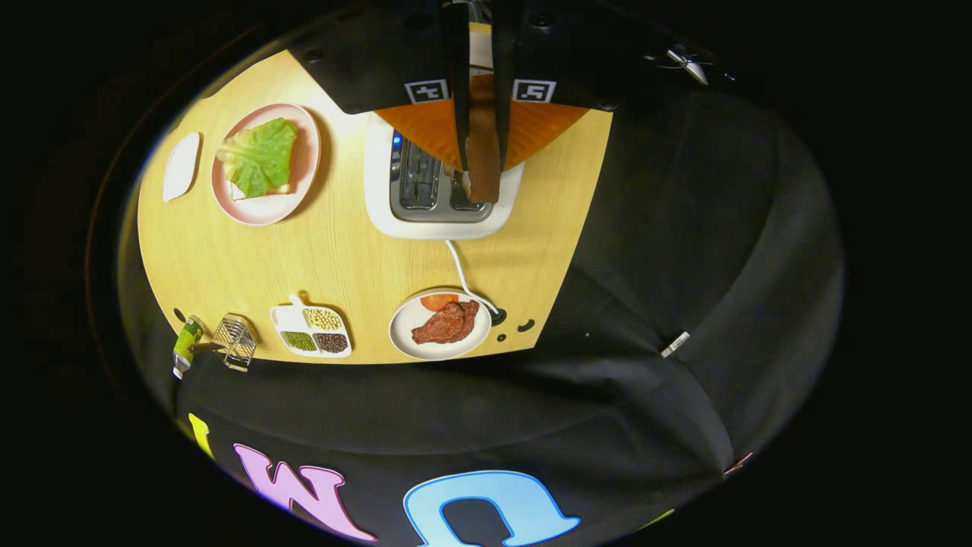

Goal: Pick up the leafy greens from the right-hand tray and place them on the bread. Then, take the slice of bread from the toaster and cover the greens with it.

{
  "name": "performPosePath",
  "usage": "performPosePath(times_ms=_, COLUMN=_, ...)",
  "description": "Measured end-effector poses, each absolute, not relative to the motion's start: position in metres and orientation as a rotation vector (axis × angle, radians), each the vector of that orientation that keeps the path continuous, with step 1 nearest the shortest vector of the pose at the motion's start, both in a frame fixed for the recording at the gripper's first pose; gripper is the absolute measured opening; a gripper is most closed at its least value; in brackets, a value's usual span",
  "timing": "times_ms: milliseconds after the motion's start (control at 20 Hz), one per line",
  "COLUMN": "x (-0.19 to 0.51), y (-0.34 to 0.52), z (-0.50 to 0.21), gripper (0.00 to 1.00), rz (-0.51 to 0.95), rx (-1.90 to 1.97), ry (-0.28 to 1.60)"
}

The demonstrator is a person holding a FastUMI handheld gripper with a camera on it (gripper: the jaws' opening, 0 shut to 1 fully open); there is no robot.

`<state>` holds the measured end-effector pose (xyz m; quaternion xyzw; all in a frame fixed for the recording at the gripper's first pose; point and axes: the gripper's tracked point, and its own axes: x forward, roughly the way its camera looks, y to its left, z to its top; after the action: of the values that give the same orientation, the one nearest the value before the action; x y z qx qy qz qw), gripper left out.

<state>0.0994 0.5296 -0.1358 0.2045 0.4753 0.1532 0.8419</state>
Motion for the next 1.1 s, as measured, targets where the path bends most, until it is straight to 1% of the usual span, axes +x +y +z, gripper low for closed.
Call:
performPosePath(times_ms=350, x=0.107, y=0.495, z=-0.068, gripper=0.16, rz=0.409, rx=0.574, ry=0.89)
performPosePath(times_ms=550, x=0.113, y=0.439, z=-0.048, gripper=0.16, rz=0.385, rx=0.637, ry=0.841)
performPosePath(times_ms=700, x=0.116, y=0.387, z=-0.058, gripper=0.16, rz=0.339, rx=0.643, ry=0.831)
performPosePath(times_ms=800, x=0.119, y=0.347, z=-0.073, gripper=0.16, rz=0.28, rx=0.614, ry=0.818)
performPosePath(times_ms=950, x=0.115, y=0.299, z=-0.105, gripper=0.16, rz=0.211, rx=0.545, ry=0.818)
performPosePath(times_ms=1100, x=0.105, y=0.273, z=-0.144, gripper=0.16, rz=0.193, rx=0.486, ry=0.851)
